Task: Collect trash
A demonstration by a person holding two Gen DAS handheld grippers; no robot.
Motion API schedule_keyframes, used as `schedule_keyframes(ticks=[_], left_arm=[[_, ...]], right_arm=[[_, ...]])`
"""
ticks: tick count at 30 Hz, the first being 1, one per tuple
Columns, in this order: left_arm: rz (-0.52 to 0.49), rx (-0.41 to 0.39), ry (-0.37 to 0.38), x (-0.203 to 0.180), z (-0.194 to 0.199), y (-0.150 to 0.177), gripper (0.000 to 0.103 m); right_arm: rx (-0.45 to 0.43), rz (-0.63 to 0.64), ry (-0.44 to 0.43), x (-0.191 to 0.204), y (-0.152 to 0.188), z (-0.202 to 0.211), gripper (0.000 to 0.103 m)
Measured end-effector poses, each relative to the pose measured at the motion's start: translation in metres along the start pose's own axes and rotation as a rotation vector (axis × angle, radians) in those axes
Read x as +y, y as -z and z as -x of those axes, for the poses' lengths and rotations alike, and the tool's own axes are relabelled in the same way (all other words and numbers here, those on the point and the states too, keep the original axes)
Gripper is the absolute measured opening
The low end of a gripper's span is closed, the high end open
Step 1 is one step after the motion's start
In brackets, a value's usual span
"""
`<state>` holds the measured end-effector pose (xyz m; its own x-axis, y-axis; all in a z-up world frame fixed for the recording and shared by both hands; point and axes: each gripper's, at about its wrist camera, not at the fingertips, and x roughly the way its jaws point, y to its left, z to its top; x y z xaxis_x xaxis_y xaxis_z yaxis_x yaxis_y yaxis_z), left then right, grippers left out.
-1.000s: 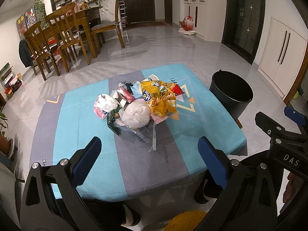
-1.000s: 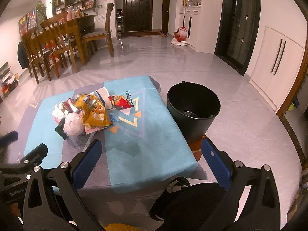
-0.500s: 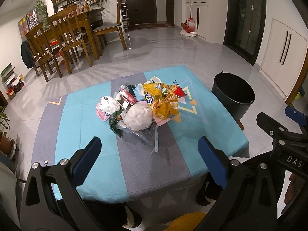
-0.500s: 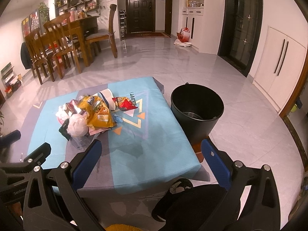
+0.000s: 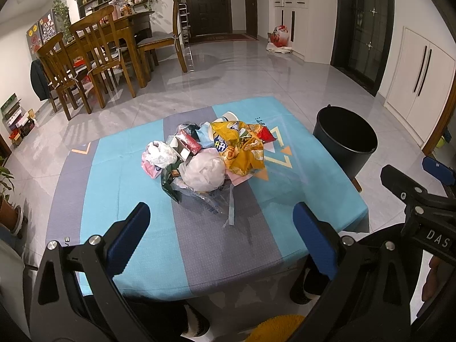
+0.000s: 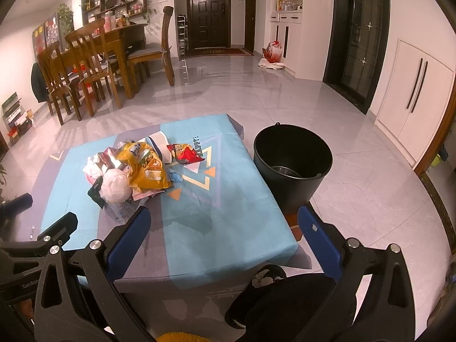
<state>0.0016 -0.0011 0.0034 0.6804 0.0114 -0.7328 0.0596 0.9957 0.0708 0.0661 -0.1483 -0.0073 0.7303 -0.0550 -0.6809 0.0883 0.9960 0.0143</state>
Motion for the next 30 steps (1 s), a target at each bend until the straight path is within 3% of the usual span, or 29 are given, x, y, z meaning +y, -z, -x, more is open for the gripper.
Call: schedule_keyframes(ticks=[23,27,30], left_arm=[[0.001,0.017,0.012,-0.002,-0.011,0.004,0.1],[0.012,0.044,0.032,0.002,-0.025,0.003,0.1],[0.036,0.054,0.082,0.009,-0.035,0.002,0.1]], right_arm=[[0.005,-0.005,-0.004,0.0,0.003,-0.003,0.101],[0.018,-0.01,-0.04,0.001,0.005,-0.008,0.101],[0.031,-0.023,-0.158,0.001,0.005,-0.019,0.101]])
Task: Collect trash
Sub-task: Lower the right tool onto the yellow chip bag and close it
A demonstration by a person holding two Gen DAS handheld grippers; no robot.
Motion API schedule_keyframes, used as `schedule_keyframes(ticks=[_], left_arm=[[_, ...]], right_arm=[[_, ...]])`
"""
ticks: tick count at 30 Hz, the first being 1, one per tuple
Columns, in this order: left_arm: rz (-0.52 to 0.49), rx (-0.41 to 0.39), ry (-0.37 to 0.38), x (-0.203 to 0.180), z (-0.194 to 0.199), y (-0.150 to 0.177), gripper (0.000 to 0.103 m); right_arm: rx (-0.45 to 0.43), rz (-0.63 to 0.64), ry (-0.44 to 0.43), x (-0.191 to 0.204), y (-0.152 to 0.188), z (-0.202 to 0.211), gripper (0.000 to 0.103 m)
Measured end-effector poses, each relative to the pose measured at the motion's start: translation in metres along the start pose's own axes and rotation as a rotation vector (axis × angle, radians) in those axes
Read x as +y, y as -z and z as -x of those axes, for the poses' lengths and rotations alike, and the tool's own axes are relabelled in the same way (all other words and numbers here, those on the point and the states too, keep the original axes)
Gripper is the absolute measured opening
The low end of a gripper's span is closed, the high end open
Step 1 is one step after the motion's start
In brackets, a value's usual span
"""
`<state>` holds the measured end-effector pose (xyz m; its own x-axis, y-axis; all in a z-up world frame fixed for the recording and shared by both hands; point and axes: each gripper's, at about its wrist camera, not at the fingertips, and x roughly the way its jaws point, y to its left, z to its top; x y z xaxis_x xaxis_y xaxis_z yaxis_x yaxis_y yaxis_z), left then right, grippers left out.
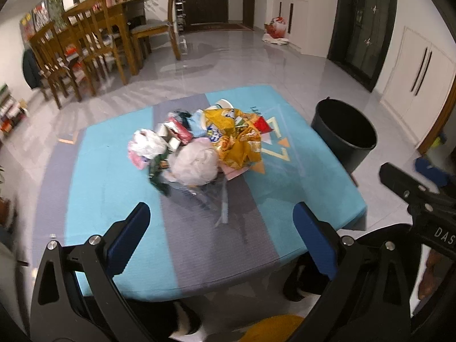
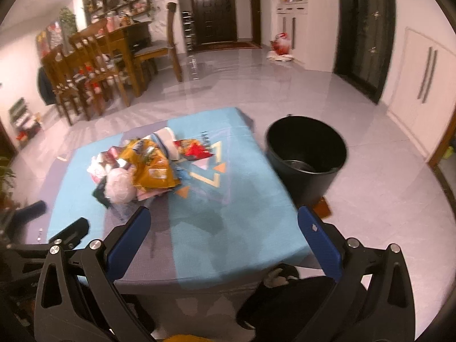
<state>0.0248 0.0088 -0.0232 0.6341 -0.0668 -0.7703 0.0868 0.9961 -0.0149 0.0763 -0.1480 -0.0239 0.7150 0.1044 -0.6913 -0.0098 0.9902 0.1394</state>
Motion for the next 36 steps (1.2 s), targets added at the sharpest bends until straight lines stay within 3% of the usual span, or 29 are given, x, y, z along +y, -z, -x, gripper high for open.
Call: schedule_keyframes(ticks=[3,5,9,12,17,19,22,25,31,33,35,36], left_arm=[[0.1,-0.028,0.107,0.028,-0.012,-0.006,0.1],[0.213,-0.037,0.163,0.059,-0.026,-0.011,0.1],[0.421,-0.023,0.17,0.12,-0.063,-0.02,0.1],[0.49,0.018,0.228,0.142,-0.091,-0.027,0.1],[0.521,0.064,0.363,0.141,-0.124,-0.04,0.1],[0.522,0.08,0.378,0.136,-0.135,-0.043,0.1],[0.478,0.082,0.369,0.125,-0.144,-0.048,0.1],[0.381,0.103,0.309,0.108,-0.156,-0.053,0.1],[0.377,0.167,0.28,0.107,-0.182,-0.047,0.099],[0.383,0.167,0.282,0.107,-0.186,-0.045,0.095],[0.383,0.16,0.29,0.107,-0.187,-0.045,0.077],[0.379,0.158,0.287,0.108,-0.187,-0.045,0.072]], right_arm=[[0.031,-0.032,-0.178,-0.002,0.001,-0.02,0.101],[0.051,-0.042,-0.253,-0.001,0.0,-0.034,0.101],[0.073,-0.037,-0.36,0.007,-0.011,-0.063,0.101],[0.09,-0.02,-0.423,0.014,-0.023,-0.08,0.101],[0.121,0.079,-0.491,0.039,-0.05,-0.119,0.101],[0.144,0.114,-0.512,0.048,-0.056,-0.133,0.101],[0.15,0.161,-0.531,0.056,-0.055,-0.145,0.101],[0.186,0.227,-0.504,0.063,-0.047,-0.163,0.101],[0.269,0.209,-0.506,0.063,-0.043,-0.196,0.099],[0.269,0.196,-0.518,0.061,-0.045,-0.198,0.091],[0.268,0.204,-0.519,0.061,-0.045,-0.199,0.08],[0.268,0.206,-0.522,0.06,-0.046,-0.2,0.077]])
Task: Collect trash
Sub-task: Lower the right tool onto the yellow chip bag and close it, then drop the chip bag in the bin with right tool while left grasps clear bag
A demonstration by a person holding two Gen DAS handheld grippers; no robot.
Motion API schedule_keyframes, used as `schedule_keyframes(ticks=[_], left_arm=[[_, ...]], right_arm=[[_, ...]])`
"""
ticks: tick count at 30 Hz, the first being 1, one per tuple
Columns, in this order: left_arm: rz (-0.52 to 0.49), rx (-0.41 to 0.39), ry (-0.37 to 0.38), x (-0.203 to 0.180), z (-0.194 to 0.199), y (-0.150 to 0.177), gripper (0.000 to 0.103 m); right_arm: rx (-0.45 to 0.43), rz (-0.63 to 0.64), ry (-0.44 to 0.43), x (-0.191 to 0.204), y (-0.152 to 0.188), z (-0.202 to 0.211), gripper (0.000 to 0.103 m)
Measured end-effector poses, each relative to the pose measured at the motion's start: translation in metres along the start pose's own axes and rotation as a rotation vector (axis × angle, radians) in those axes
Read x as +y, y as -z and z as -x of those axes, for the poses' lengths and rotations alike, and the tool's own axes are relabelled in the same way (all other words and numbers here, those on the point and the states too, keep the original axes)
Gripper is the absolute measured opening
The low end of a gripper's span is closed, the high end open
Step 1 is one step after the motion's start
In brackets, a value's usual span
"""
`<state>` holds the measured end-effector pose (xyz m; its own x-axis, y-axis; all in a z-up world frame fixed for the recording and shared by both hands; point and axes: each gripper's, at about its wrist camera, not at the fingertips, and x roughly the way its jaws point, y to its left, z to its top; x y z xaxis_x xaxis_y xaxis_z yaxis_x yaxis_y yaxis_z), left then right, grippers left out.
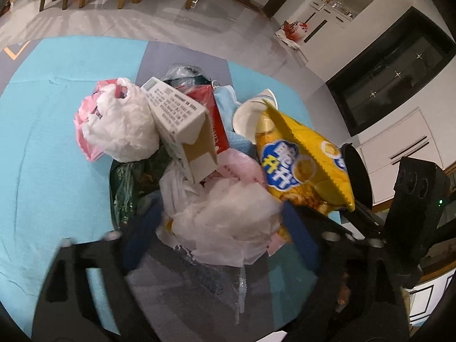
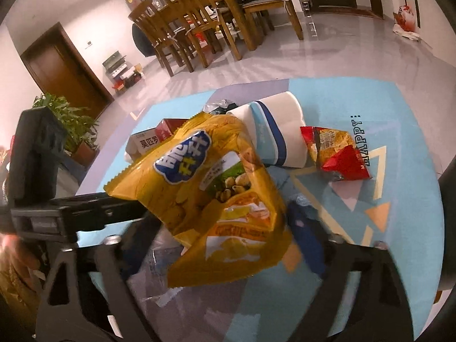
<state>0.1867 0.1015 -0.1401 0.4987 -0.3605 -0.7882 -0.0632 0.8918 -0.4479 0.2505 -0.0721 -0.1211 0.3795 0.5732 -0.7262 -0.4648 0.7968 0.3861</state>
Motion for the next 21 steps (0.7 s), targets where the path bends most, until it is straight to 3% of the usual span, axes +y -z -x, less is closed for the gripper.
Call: schedule_keyframes(ticks=[2,4,10,15,19,21], left_arm=[[-0.007,0.001,0.006,0.0,-0.002,0.003,0.066],[-0.004,0.002,0.021,-0.001,-0.001,0.003,0.052],[-0.003,-0.018,0.062,-0.002,0.012,0.008,0.025],[-0.021,-0.076,0.13,-0.008,0.036,0.012,0.021],[-0.04,-0.177,0.239,-0.015,0.068,0.011,0.022],[-0.06,-0.225,0.266,-0.02,0.079,0.011,0.021]], right_arm=[[-0.004,0.002,0.0,-0.001,0.0,-0.003,0.073],[-0.009,0.004,-0.001,-0.001,0.001,0.0,0.066],[-0.029,0.006,-0.016,0.002,0.004,0.004,0.058],[-0.093,-0.059,-0.118,-0.008,0.001,0.031,0.056],[-0.181,-0.131,-0.242,-0.018,0.001,0.063,0.056],[-0.228,-0.144,-0.247,-0.025,-0.001,0.077,0.056]])
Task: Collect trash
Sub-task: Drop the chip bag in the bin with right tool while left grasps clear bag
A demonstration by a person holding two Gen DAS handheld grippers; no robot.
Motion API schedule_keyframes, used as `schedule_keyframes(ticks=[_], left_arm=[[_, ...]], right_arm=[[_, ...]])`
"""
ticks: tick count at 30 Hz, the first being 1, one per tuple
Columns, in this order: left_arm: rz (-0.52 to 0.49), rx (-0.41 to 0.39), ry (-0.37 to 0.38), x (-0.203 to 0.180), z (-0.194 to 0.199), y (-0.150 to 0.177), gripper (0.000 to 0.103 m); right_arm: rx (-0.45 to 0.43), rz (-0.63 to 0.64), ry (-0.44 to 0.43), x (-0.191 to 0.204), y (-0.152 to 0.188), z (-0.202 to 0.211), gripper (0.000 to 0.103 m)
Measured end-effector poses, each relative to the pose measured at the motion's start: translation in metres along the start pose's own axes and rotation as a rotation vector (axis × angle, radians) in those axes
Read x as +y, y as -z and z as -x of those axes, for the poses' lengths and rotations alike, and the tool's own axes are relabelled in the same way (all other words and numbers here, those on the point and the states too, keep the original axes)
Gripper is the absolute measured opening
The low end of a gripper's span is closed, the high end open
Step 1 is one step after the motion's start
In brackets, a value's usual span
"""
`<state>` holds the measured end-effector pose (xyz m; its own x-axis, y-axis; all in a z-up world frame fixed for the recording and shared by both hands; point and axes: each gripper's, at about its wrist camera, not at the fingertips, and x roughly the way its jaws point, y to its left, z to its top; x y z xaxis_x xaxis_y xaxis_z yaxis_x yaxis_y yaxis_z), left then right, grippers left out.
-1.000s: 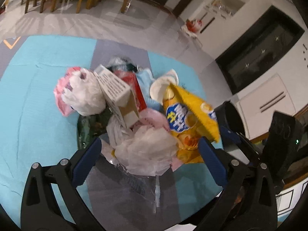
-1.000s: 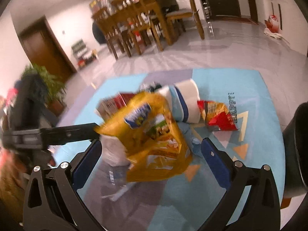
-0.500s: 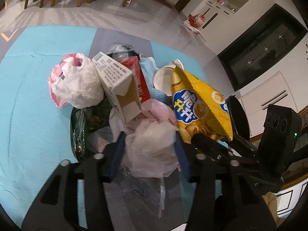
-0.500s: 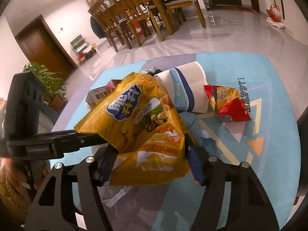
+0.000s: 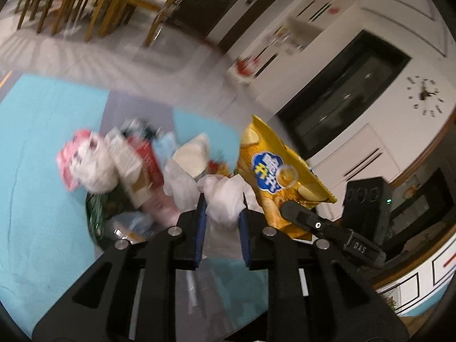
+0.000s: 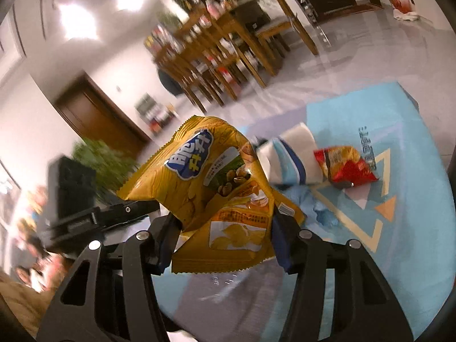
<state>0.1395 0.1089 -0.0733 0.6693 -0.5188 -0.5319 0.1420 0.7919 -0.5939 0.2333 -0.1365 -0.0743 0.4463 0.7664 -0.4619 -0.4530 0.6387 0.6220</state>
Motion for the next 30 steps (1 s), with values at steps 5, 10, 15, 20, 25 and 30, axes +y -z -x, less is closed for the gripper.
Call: schedule_keyframes(ticks=[5,10,15,20,25,30], left_arm=[[-0.068,-0.026,0.036,-0.033,-0.005,-0.008,0.022],[-0.137,0.007,0.073,-0.082,-0.049,-0.018,0.022],[-0.192,0.068,0.14,-0.144,-0.115,-0.024,0.022],[-0.236,0.154,0.179,-0.203,-0.192,-0.017,0.025],[-0.293,0.208,0.116,-0.237,-0.259,0.005,0.028],[-0.274,0.294,0.061,-0.244,-0.321,0.018,0.046]], right_arm=[[-0.133,-0.015,0.128,-0.014,-0.015,0.04,0.056],[-0.279,-0.074,0.388,-0.049,-0.02,0.095,0.057],[-0.311,-0.206,0.655,-0.104,-0.012,0.132,0.057],[-0.274,-0.319,0.752,-0.145,-0.001,0.14,0.057],[-0.2,-0.394,0.841,-0.177,0.0,0.127,0.059],[-0.135,-0.382,0.934,-0.189,-0.006,0.108,0.066]])
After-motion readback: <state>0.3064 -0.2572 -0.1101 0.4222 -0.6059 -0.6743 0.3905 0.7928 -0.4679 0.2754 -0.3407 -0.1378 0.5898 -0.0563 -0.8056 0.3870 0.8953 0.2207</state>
